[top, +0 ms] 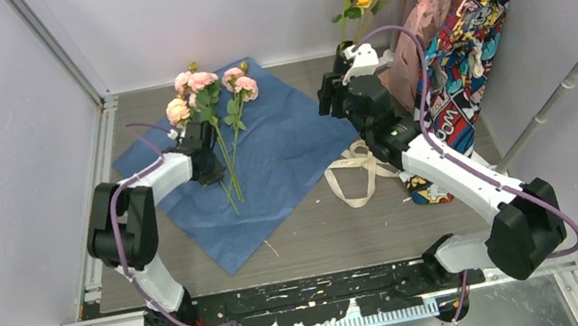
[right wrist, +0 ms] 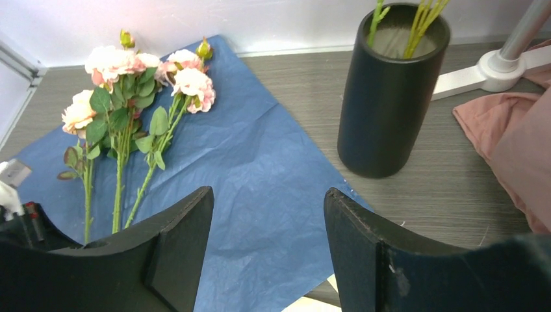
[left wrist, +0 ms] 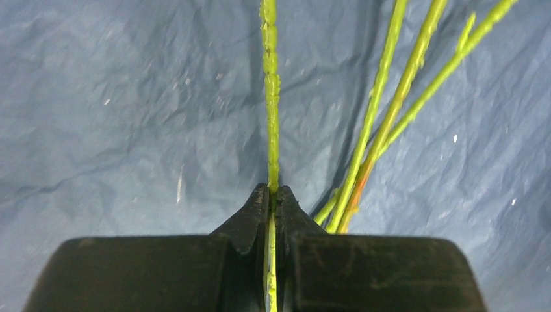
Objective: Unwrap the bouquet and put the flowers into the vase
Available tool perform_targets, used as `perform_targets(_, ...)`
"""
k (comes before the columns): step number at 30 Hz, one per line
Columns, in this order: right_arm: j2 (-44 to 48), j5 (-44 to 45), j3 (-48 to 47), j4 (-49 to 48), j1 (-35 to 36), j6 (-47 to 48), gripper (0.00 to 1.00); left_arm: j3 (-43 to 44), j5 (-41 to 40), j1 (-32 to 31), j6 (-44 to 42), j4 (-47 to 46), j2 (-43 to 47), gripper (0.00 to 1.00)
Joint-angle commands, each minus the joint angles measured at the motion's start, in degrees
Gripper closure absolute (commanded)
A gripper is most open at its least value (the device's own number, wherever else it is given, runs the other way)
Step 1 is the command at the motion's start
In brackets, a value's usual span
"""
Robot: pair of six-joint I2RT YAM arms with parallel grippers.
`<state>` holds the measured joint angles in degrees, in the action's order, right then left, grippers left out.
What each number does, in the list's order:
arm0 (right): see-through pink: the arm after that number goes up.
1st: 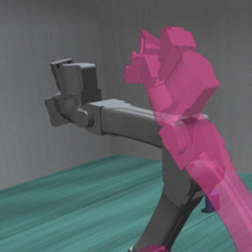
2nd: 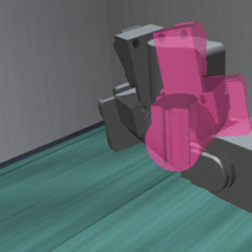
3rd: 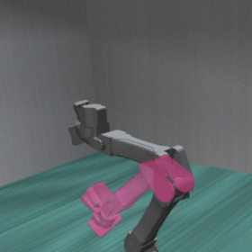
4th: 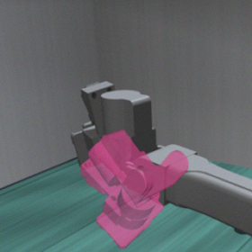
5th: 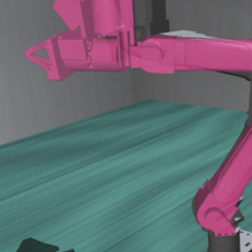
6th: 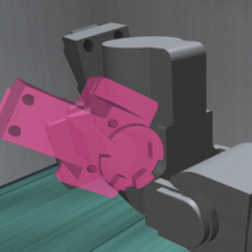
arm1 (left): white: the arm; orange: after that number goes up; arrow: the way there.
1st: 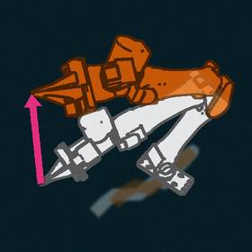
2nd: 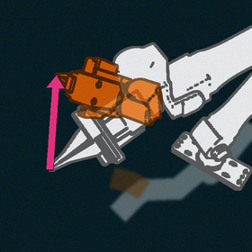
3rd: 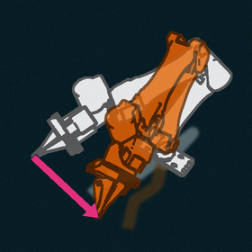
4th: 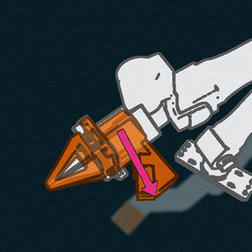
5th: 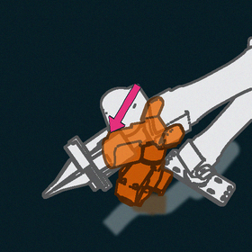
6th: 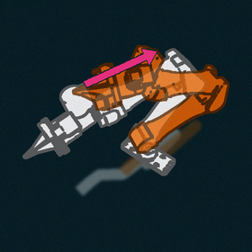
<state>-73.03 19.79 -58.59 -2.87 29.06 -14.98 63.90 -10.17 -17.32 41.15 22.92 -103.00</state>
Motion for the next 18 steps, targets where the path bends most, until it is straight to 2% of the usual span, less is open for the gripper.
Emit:
perform_targets(1, -1.8, -1.8, -3.1, -0.3, 1.6, 0.5, 0.32, -5.1, 0.1, -0.1, -4.7, -7.7, 12.2, 1.0)
perform_targets(7, -5.3, -3.2, -5.2, 1.2, 5.0, 0.8, 0.31, -14.7, -1.9, -1.4, -8.3, -16.4, 33.0, 1.0)
perform_targets(11, -8.0, -3.9, -8.5, 2.5, 9.2, 0.7, 0.31, -20.4, 4.6, -1.9, -12.7, -24.8, 44.5, 1.0)
perform_targets(15, -11.8, -4.3, -14.8, 6.4, 15.1, 0.4, 0.29, -26.4, 11.6, -2.7, -18.2, -33.7, 51.6, 1.0)
perform_targets(18, -14.9, -5.4, -19.8, 6.7, 18.8, -0.6, 0.27, -28.6, 13.7, -2.8, -19.4, -35.6, 54.0, 1.0)
